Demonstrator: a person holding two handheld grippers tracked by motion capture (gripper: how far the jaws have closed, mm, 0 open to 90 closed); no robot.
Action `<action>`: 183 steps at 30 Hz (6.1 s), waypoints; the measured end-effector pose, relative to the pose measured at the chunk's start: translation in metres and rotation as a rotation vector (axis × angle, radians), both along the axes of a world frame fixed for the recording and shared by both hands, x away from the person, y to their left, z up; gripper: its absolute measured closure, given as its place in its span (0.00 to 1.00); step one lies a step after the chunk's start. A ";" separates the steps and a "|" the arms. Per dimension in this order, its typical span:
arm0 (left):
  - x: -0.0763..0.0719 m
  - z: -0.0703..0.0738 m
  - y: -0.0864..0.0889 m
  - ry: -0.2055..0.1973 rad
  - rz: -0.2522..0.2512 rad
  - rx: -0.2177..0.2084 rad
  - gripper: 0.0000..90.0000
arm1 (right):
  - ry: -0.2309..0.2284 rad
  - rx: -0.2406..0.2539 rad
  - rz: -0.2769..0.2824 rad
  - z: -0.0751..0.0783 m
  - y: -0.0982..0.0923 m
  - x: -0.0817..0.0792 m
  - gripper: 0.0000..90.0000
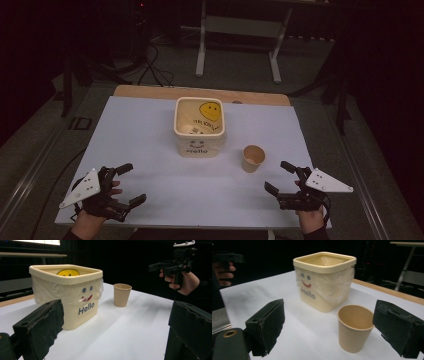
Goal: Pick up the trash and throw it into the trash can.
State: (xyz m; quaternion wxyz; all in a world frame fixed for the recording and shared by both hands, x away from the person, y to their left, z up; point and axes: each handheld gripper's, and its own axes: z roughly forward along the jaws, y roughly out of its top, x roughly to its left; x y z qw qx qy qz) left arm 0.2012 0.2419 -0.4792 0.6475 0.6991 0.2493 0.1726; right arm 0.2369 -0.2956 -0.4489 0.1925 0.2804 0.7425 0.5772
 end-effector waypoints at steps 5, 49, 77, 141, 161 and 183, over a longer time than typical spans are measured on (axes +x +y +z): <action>0.000 0.001 -0.002 0.005 0.002 0.000 0.01 | 0.010 -0.014 0.010 -0.002 0.001 0.000 0.12; -0.002 -0.001 -0.004 0.018 0.002 0.022 0.01 | 0.745 0.043 -0.188 -0.010 -0.020 0.059 0.09; -0.001 -0.002 -0.004 0.024 0.002 0.022 0.01 | 0.790 -0.713 0.217 -0.014 0.021 0.057 0.10; 0.000 -0.002 -0.005 0.026 -0.026 0.027 0.01 | 0.426 -1.042 0.518 0.071 0.085 0.120 0.10; -0.001 -0.002 -0.004 0.022 -0.035 0.029 0.01 | 0.391 -1.035 0.541 0.059 0.097 0.150 0.10; 0.000 -0.003 -0.004 0.026 -0.044 0.027 0.01 | 0.406 -1.040 0.505 0.029 0.097 0.175 0.10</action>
